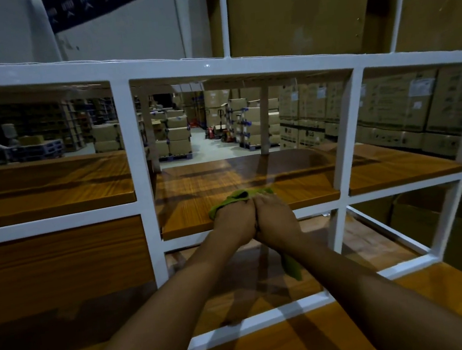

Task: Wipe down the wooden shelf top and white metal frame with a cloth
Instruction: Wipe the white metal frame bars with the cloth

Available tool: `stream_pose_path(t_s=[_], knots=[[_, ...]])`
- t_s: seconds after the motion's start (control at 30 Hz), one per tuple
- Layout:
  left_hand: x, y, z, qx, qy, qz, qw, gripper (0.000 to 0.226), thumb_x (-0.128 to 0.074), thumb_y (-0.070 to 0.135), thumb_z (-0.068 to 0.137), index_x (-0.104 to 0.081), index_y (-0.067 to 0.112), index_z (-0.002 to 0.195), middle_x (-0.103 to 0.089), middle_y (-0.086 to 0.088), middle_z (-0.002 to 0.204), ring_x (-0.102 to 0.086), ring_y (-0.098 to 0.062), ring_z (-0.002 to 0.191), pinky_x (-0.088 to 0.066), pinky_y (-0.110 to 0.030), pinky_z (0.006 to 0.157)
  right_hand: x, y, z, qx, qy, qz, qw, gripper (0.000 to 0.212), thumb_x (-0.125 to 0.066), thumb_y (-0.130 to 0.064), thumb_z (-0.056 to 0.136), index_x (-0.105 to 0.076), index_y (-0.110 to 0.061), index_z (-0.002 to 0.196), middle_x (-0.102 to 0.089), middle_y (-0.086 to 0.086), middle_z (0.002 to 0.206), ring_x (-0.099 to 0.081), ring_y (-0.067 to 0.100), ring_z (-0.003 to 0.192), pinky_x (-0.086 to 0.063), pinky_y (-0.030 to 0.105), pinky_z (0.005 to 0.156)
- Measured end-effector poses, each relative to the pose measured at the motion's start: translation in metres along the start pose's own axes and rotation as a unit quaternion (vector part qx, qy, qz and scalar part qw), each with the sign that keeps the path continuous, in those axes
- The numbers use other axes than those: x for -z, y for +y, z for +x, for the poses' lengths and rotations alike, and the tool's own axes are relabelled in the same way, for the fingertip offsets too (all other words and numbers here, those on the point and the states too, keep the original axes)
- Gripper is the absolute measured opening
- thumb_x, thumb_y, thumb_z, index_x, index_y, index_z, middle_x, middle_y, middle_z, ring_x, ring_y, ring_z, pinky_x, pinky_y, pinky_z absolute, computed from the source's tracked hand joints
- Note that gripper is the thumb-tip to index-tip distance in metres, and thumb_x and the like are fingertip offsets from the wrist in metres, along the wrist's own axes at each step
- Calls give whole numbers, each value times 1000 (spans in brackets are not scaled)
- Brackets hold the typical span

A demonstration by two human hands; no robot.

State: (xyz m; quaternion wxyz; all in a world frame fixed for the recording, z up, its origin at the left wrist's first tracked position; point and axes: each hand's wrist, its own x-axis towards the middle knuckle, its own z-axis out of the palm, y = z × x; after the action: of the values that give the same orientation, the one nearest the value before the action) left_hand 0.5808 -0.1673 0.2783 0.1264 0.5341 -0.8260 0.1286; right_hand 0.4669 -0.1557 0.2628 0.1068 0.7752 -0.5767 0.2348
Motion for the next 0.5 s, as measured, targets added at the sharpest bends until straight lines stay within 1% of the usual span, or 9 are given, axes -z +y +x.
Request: stream_pose_path(t_s=[0.07,0.17,0.3,0.37,0.43,0.5], knots=[[0,-12,-7,9,12,-8,1000,28,-55,17,95,-58,11,123,-64,-8,118,-62,-28,103,-51,-40,80,-3,-10,0,20,6,15,1000,59,-77,-32,77,-56,-8,127,-58,13,126,-52,31,116,-40,41,100],[-3,-34,-25,13,36,-31,999,33,-55,21,96,-56,12,127,-64,-7,119,-62,-27,105,-52,-41,86,-8,-28,0,51,29,41,997,58,-80,-29,75,-59,-5,123,-61,15,122,-54,32,113,-40,41,99],[-5,-69,-51,44,56,-60,996,27,-57,21,95,-61,17,121,-66,-6,118,-62,-23,102,-50,-36,88,-18,-64,0,88,42,59,994,61,-82,-29,73,-59,-6,125,-60,14,126,-52,32,118,-35,41,107],[-7,-83,-64,60,58,-64,994,33,-59,19,93,-58,16,126,-65,-7,120,-62,-25,105,-49,-38,91,-20,-80,-3,105,47,69,991,63,-81,-27,75,-57,-5,129,-59,15,130,-50,32,123,-30,41,112],[-8,-87,-72,68,69,-46,994,36,-59,17,92,-58,16,128,-65,-7,122,-61,-25,107,-48,-37,94,-21,-87,-7,119,54,74,989,65,-79,-25,77,-54,-5,134,-56,15,136,-48,31,128,-25,40,116],[-7,-81,-74,84,79,-30,993,30,-58,15,93,-59,14,123,-66,-7,118,-62,-26,105,-48,-35,90,-19,-82,-9,134,57,84,986,69,-79,-27,78,-52,-4,137,-55,17,139,-47,33,131,-27,40,115]])
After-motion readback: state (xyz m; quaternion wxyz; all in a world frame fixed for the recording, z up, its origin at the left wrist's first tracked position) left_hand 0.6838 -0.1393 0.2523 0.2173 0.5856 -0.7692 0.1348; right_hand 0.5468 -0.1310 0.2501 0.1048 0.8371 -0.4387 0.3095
